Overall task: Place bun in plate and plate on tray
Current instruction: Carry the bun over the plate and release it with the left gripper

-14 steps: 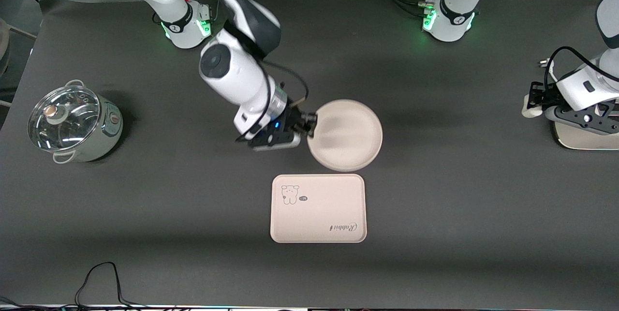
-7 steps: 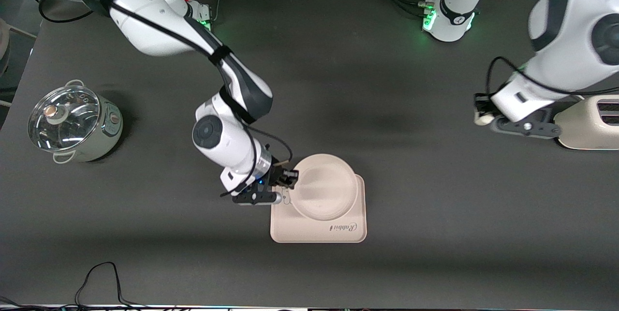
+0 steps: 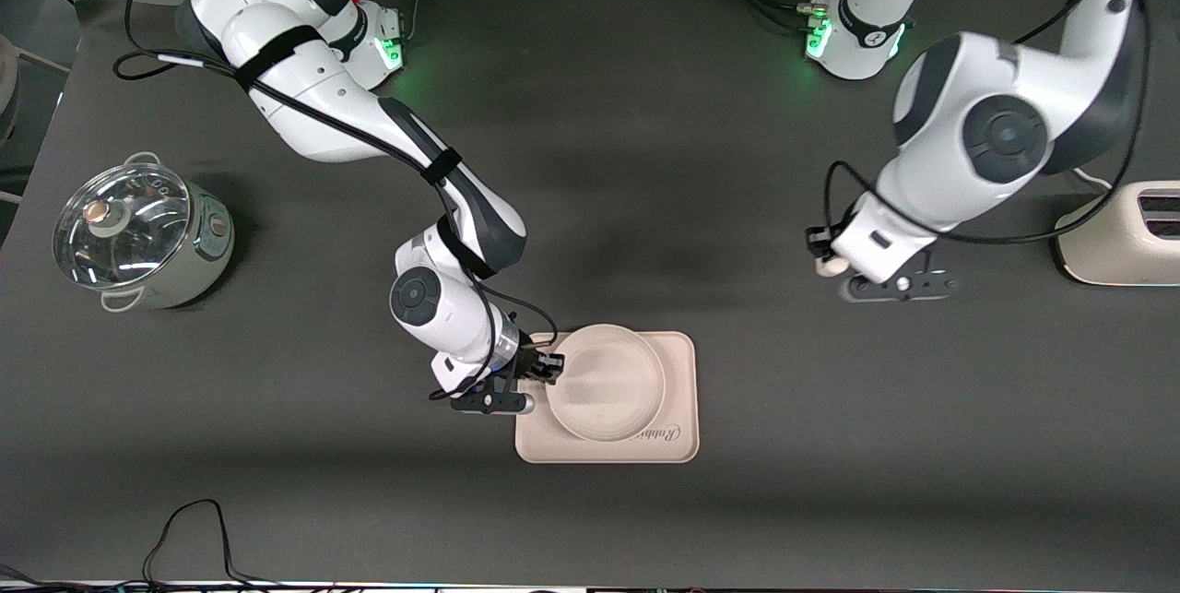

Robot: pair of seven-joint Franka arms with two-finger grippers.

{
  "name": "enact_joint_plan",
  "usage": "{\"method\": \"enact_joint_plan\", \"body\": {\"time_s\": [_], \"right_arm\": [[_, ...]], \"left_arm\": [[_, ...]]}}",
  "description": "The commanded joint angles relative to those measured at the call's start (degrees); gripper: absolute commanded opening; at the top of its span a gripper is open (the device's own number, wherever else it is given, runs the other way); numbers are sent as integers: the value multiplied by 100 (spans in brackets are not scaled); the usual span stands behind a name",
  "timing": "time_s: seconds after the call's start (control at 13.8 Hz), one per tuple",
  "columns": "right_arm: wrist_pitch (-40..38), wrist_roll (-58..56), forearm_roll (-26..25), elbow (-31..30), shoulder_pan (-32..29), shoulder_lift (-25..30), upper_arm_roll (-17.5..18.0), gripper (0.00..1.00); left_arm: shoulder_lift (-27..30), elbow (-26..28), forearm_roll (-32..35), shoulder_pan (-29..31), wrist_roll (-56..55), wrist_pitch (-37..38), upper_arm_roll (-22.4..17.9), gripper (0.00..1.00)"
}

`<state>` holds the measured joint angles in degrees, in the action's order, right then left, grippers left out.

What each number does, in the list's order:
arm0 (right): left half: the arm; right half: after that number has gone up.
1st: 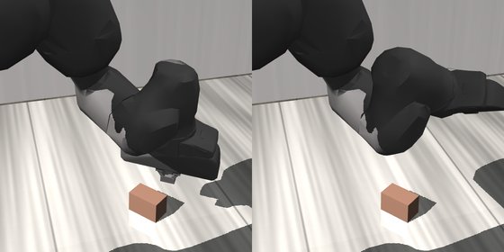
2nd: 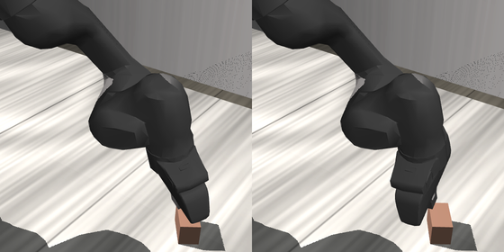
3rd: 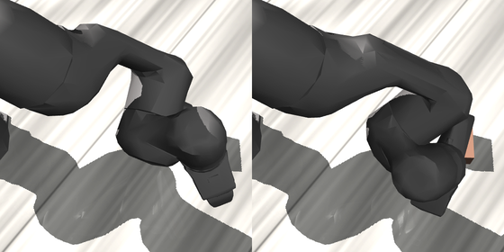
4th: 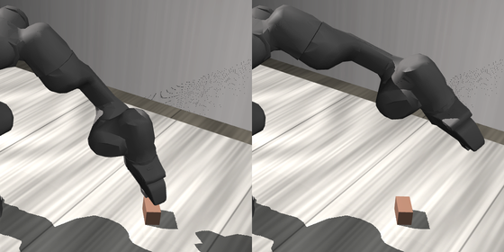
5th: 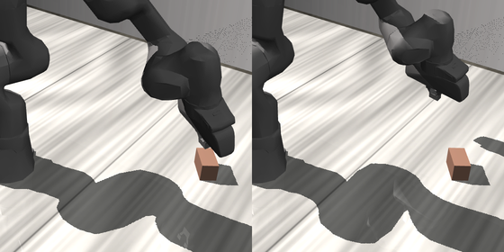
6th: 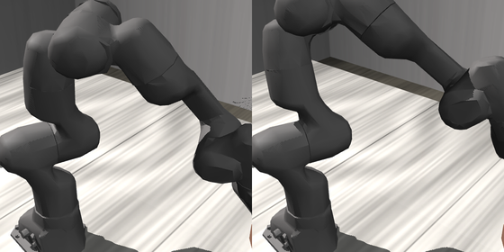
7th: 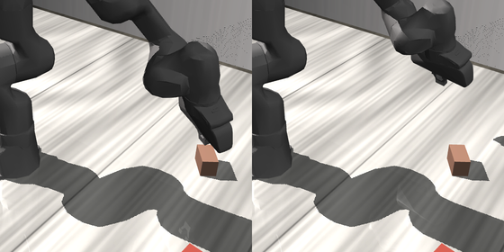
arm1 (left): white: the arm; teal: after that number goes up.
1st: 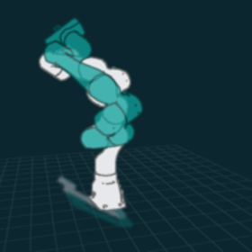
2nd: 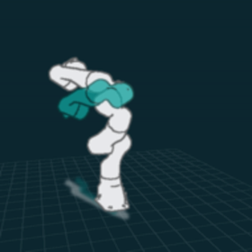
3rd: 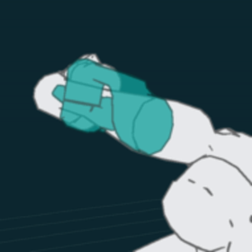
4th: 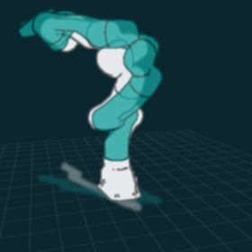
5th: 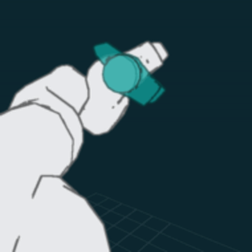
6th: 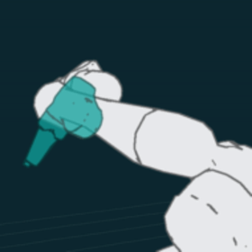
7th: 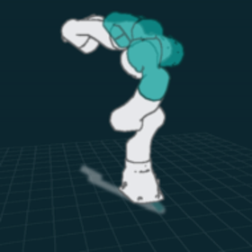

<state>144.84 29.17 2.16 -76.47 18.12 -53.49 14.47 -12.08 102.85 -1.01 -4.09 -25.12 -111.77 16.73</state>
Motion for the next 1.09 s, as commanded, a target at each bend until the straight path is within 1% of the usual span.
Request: {"method": "enact_joint_plan", "body": {"time_s": [0.0,0.14,0.29,0.51,0.58,0.72,0.8,0.87,0.94,1.01], "right_arm": [[-43,10,-93,264,43,31,-6,0],[-201,88,-32,-33,78,391,29,0],[-289,518,-31,-157,252,567,108,0],[-369,1378,-128,-140,823,577,91,0],[-369,1468,-137,-157,921,577,73,0],[-369,1591,-137,-157,948,577,82,0],[-369,1592,-137,-157,957,577,82,0],[-360,1575,-137,-149,922,577,82,0],[-360,1574,-137,-140,913,577,82,0],[-360,1574,-128,-140,913,577,82,0]], "left_arm": [[-679,-563,179,-302,-904,-213,-38,22],[-1259,-1115,416,-618,-1712,-258,-38,22],[-1726,-1521,776,-829,-2215,-258,-38,22],[-2175,-1925,804,-1128,-2953,-293,-47,22],[-2289,-2049,804,-1155,-3234,-284,-39,22],[-2395,-2067,847,-1304,-3508,-380,-47,23],[-2413,-2050,856,-1366,-3648,-468,-56,37],[-2431,-2041,865,-1367,-3710,-495,-56,81],[-2431,-2032,865,-1367,-3729,-495,-56,100],[-2431,-2032,857,-1375,-3729,-495,-56,100]]}}
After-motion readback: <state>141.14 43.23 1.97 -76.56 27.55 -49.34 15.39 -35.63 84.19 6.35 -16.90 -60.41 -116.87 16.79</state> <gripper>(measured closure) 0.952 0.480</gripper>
